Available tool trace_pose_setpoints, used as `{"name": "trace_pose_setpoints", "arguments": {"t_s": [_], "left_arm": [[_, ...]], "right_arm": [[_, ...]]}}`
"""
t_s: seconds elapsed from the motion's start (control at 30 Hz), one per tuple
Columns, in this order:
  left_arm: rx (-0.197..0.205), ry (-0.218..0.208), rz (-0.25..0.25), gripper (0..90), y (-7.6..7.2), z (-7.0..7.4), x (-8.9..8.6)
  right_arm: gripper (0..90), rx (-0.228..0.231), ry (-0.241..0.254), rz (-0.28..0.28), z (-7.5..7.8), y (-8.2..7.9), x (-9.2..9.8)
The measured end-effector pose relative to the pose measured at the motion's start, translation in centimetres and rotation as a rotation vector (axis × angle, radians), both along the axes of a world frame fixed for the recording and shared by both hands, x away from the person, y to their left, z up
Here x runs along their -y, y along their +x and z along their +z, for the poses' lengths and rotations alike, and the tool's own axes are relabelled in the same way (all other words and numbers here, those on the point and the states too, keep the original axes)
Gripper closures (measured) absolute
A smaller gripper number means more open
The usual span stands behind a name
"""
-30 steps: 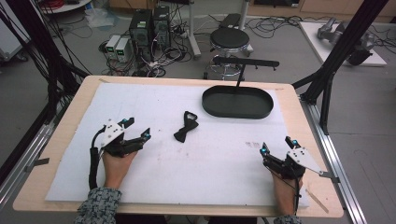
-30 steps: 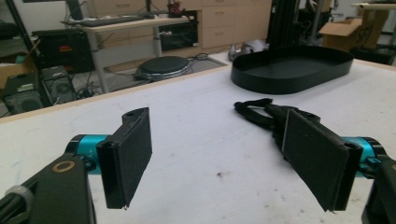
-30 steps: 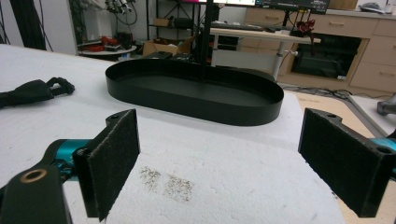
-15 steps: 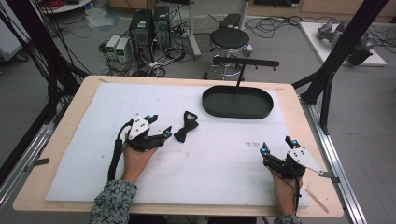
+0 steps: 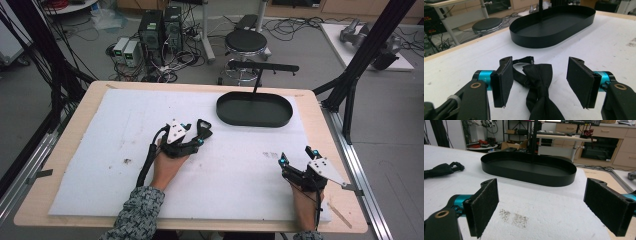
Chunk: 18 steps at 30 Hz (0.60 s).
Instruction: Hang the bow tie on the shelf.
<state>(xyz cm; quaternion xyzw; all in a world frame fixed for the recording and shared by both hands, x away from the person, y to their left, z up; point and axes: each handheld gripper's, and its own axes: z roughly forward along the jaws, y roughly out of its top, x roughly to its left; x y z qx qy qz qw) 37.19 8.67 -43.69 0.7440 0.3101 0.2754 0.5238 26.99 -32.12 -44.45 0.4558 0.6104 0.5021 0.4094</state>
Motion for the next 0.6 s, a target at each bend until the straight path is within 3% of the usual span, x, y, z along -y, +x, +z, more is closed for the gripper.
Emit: {"name": "trace_pose_setpoints", "arguments": {"t_s": [0.13,0.2,0.23,0.3,0.4,0.47,0.6], "left_arm": [[-0.021,-0.001,-0.002,39.0,0.7,0.0,0.9],[-0.026,0.021,0.004,41.0,1.0,0.0,1.3],[-0.051,0.054,0.015,41.5,1.4,-0.2,1.6],[-0.06,0.051,0.019,41.8,1.5,-0.4,1.7],[-0.095,0.08,0.029,43.7,1.6,-0.8,1.9],[-0.092,0.087,0.032,46.6,1.5,-0.8,2.0],[-0.122,0.128,0.041,50.4,1.6,-0.9,2.2]], "right_arm": [[11.8,0.0,0.0,0.002,0.0,0.0,0.0],[11.8,0.001,0.0,0.003,0.0,0.0,0.0],[11.8,0.0,0.002,0.004,0.0,0.0,0.0],[11.8,0.0,0.002,0.004,0.0,0.0,0.0],[11.8,0.002,-0.001,0.004,0.0,0.0,0.0],[11.8,0.006,-0.005,0.008,0.0,0.0,0.0],[11.8,0.005,-0.004,0.008,0.0,0.0,0.0]]}}
